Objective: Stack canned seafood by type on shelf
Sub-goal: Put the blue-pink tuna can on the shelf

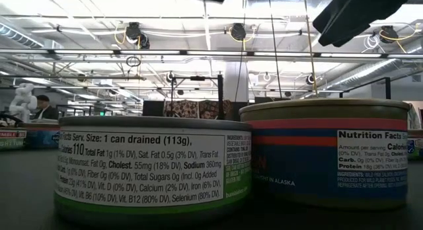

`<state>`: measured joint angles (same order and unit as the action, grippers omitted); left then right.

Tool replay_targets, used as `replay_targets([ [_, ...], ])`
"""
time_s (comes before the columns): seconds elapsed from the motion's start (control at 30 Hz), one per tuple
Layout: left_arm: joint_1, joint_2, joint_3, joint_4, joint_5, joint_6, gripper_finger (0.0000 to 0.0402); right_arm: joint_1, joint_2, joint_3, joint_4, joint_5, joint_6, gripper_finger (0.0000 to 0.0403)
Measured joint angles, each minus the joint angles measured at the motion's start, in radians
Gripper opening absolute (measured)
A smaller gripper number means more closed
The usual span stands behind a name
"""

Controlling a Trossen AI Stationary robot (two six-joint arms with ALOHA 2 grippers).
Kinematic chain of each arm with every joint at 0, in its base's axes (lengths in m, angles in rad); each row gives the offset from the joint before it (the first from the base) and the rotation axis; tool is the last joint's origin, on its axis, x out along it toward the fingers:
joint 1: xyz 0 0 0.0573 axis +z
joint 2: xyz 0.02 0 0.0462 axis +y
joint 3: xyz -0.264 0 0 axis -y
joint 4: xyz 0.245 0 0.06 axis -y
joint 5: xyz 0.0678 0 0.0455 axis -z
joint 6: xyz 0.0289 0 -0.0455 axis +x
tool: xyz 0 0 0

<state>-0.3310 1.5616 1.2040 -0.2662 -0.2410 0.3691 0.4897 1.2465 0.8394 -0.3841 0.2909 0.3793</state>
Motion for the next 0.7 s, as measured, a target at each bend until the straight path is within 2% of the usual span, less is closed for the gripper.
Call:
replay_targets([
  [0.2,0.014,0.098,-0.017,-0.057,-0.001,0.003,0.0196,0.017,0.000,0.000,-0.005,0.084,0.002,0.0061],
  [0.4,0.015,0.192,-0.021,-0.051,-0.011,-0.023,0.0196,0.017,0.000,0.000,-0.012,0.105,0.006,0.0061],
  [0.57,0.007,0.241,-0.021,-0.072,-0.058,-0.023,0.0196,0.017,0.000,0.000,-0.017,0.108,0.021,0.0061],
  [0.7,0.008,0.281,-0.021,-0.090,-0.111,-0.024,0.0196,0.017,-0.001,-0.001,-0.020,0.155,0.021,0.0061],
])
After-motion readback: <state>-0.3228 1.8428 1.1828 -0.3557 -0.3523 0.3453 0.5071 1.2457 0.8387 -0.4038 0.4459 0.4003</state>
